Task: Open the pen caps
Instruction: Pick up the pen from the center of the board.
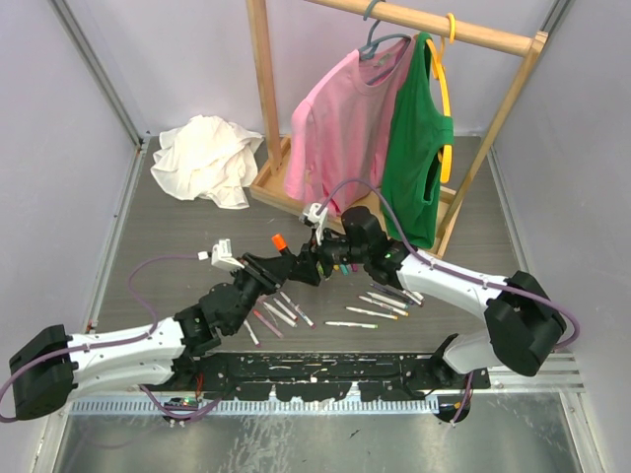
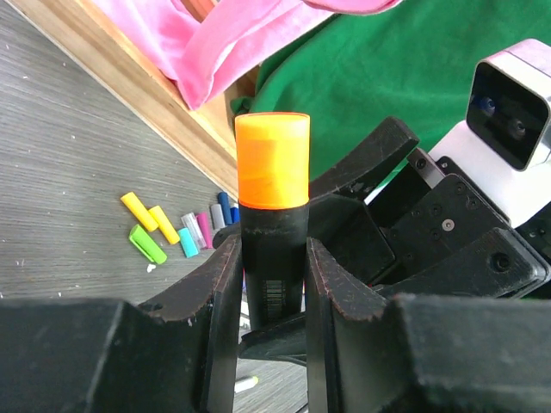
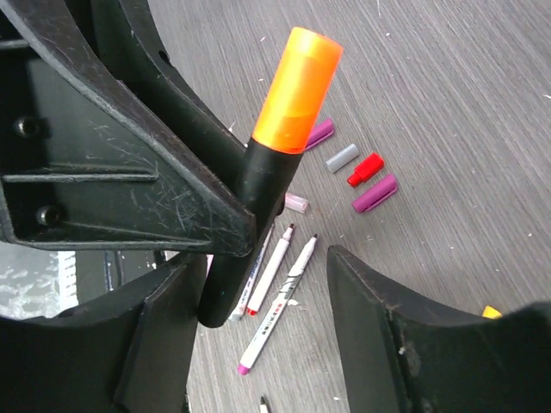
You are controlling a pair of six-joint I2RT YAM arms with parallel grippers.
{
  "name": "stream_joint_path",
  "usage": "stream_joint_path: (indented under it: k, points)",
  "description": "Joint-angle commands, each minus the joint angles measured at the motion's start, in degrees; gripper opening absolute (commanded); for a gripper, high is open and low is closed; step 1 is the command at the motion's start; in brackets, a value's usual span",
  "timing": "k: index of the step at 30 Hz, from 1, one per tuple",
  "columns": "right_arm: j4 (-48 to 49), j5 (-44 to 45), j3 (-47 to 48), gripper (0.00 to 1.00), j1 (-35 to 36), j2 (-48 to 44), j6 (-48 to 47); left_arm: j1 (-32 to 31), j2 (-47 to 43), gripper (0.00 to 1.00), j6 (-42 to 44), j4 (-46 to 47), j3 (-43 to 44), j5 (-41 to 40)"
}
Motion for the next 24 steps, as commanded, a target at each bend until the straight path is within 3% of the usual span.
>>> stream_joint_path:
  k: [1, 4, 7, 9, 12, 17, 24]
  points:
    - [2.97, 1.88, 1.95, 0.59, 0.21, -0.75, 2.35, -1.27, 0.97, 0.00, -1.49, 3.57, 2.62, -4.09]
    - [3.48, 1.81, 1.75, 0.48, 0.21, -1.27, 2.68, -1.66, 1.81, 0.00, -1.98, 3.57, 3.02, -4.52]
    - [3.22, 1.68, 1.88, 0.29, 0.22, -1.31, 2.58, -1.89, 2.44, 0.04, -2.41, 3.47, 3.42, -4.67]
    - [2.38, 1.75, 2.47, 0.16, 0.21, -1.26, 2.27, -1.94, 2.57, 0.10, -2.82, 2.83, 3.76, -4.45]
    - [1.31, 1.95, 3.16, 0.03, 0.17, -1.58, 2.17, -1.91, 2.10, 0.20, -2.43, 2.60, 3.75, -4.20]
    - [1.22, -3.63, 3.74, 0.01, -1.91, -1.82, 5.02, -1.94, -1.89, 0.59, 1.79, 3.31, 2.54, -2.83]
    - [0.72, -18.58, 5.43, 0.01, -5.92, -0.18, 7.85, -1.08, -12.90, 0.99, 12.93, 3.29, -0.54, 2.53]
